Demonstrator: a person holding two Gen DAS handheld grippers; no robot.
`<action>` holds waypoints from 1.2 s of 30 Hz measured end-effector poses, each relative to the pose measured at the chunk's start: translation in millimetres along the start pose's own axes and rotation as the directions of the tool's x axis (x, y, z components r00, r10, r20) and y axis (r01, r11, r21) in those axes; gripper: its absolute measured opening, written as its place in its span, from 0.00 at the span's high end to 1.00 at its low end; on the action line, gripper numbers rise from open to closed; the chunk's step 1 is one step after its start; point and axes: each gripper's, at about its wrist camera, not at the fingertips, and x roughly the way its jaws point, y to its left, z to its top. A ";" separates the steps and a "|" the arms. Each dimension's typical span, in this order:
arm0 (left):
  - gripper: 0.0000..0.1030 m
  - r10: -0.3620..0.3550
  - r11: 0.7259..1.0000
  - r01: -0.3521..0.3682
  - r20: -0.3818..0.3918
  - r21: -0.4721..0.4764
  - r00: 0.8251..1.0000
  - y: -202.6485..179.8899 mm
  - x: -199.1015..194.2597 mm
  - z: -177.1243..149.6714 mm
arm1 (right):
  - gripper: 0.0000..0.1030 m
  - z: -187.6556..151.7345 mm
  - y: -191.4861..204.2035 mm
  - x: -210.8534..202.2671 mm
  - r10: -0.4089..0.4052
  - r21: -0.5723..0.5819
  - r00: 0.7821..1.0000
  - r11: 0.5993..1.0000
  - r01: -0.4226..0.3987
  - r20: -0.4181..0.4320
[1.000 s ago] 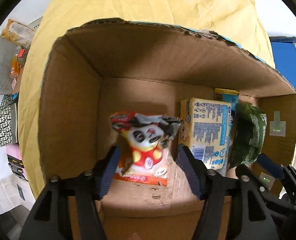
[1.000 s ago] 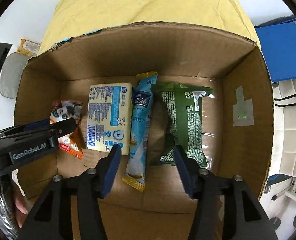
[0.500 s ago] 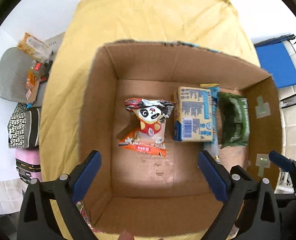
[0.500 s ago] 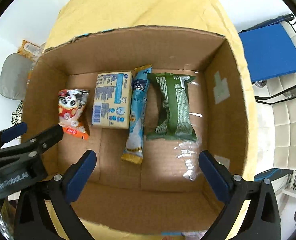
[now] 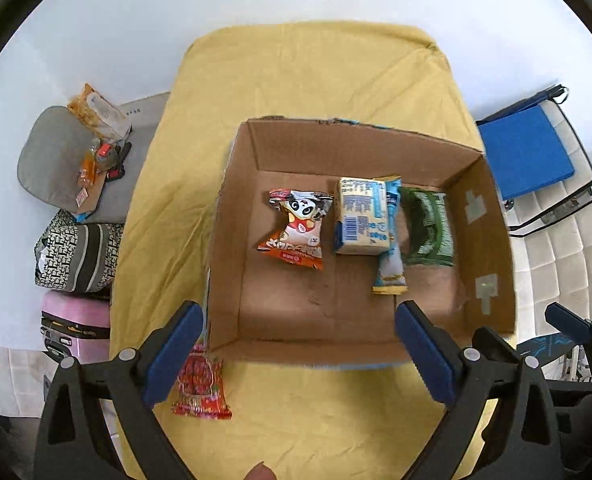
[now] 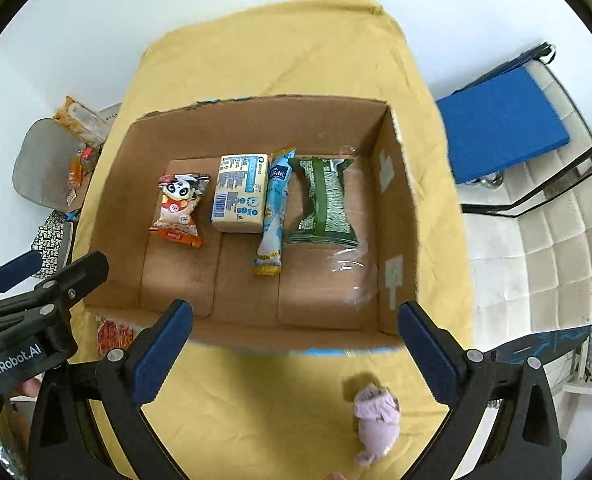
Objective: Organize soft objects
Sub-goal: 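Lift both grippers out of the cardboard box, then grasp the lavender cloth with the right gripper while the left grasps the red snack bag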
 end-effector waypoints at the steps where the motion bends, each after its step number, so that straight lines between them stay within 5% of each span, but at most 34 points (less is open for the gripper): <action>1: 0.04 0.002 1.000 -0.002 0.010 0.003 1.000 -1.5 -6.5 -3.4 | 0.00 -4.2 -0.1 -6.7 0.004 -0.003 1.000 1.000 -0.004 0.006; 15: 0.04 0.001 0.999 0.002 0.091 -0.034 0.996 -0.3 -64.8 -40.4 | 0.00 -51.6 -8.7 -75.1 0.024 0.022 0.996 0.999 -0.026 0.089; 18: 0.04 0.049 0.998 -0.044 0.098 -0.051 0.994 -5.6 -64.6 -60.8 | 0.00 -68.1 -29.9 -72.5 0.000 0.073 0.997 0.997 -0.006 0.075; 24: 0.04 0.069 0.996 -0.071 -0.023 -0.059 0.997 -28.2 -17.4 -109.6 | 0.00 -121.9 -86.0 -17.1 -0.053 0.166 0.994 0.984 0.068 -0.091; 32: 0.04 0.103 0.991 -0.117 -0.186 -0.069 0.977 -32.5 54.7 -156.1 | 0.00 -182.9 -125.2 87.8 -0.022 0.207 0.948 0.974 0.092 -0.318; 35: 0.04 0.114 0.988 -0.134 -0.210 -0.081 0.971 -26.9 68.2 -159.8 | 0.17 -189.4 -129.0 114.0 -0.002 0.234 0.938 0.968 0.088 -0.347; 36: 0.04 0.122 0.986 -0.142 -0.212 -0.082 0.970 -23.7 70.8 -160.7 | 0.34 -191.3 -129.1 121.3 -0.007 0.236 0.935 0.967 0.097 -0.355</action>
